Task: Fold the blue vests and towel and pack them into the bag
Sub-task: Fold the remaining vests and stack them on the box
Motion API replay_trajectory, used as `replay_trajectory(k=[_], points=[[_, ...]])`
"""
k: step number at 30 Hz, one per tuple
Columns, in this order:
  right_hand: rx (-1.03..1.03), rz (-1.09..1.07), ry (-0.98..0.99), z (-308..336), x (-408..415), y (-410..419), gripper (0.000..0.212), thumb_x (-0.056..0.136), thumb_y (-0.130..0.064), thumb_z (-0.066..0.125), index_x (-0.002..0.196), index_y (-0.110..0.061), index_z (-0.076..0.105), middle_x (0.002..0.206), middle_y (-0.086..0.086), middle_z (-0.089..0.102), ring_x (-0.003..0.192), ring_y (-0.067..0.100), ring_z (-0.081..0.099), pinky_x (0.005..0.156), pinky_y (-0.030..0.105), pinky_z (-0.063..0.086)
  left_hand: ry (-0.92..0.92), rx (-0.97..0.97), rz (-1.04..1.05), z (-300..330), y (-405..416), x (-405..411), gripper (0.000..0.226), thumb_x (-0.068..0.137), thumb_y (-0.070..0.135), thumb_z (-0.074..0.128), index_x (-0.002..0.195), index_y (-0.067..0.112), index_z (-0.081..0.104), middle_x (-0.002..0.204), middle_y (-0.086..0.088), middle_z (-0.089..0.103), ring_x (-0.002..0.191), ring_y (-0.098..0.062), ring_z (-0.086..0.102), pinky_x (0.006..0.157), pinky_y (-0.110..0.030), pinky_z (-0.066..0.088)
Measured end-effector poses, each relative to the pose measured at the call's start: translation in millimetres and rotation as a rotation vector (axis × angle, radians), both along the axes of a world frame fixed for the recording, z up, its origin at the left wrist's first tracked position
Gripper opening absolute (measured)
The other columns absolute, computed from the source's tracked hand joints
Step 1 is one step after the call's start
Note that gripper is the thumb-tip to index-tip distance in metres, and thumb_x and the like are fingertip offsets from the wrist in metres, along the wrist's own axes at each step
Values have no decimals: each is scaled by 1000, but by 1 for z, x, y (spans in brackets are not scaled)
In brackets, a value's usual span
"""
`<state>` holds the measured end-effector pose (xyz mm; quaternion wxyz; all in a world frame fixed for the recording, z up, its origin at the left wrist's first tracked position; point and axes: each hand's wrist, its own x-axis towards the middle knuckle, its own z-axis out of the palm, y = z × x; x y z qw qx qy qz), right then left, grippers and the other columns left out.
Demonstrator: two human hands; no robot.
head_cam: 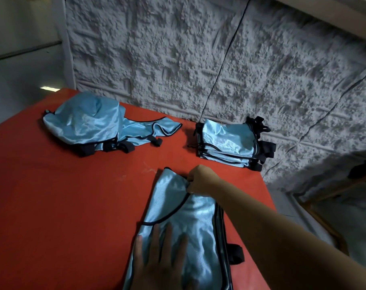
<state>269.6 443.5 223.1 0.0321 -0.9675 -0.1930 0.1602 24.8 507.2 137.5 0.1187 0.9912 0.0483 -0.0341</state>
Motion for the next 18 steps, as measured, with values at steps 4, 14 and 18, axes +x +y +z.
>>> replay_trajectory(k=[4, 14, 18], points=[[7, 13, 35, 6, 5, -2, 24, 77, -10, 71, 62, -21, 57, 72, 5, 64, 64, 20, 59, 50, 21, 43, 12, -25, -11, -4, 0, 4, 75, 81, 78, 35, 124, 28, 72, 136, -15, 63, 123, -39, 60, 102, -68, 39], [-15, 39, 31, 4, 1, 0, 15, 81, -17, 77, 93, -8, 75, 81, 9, 67, 74, 22, 61, 64, 29, 47, -13, -92, -43, -4, -1, 5, 90, 61, 71, 45, 134, 23, 66, 144, -20, 55, 135, -42, 44, 106, -71, 25], [-32, 86, -4, 4, 1, -1, 23, 84, -27, 78, 100, -11, 71, 92, 8, 64, 85, 24, 57, 69, 27, 39, -12, -111, -56, -3, -3, 5, 87, 66, 69, 42, 135, 22, 64, 145, -21, 54, 136, -44, 44, 105, -74, 27]])
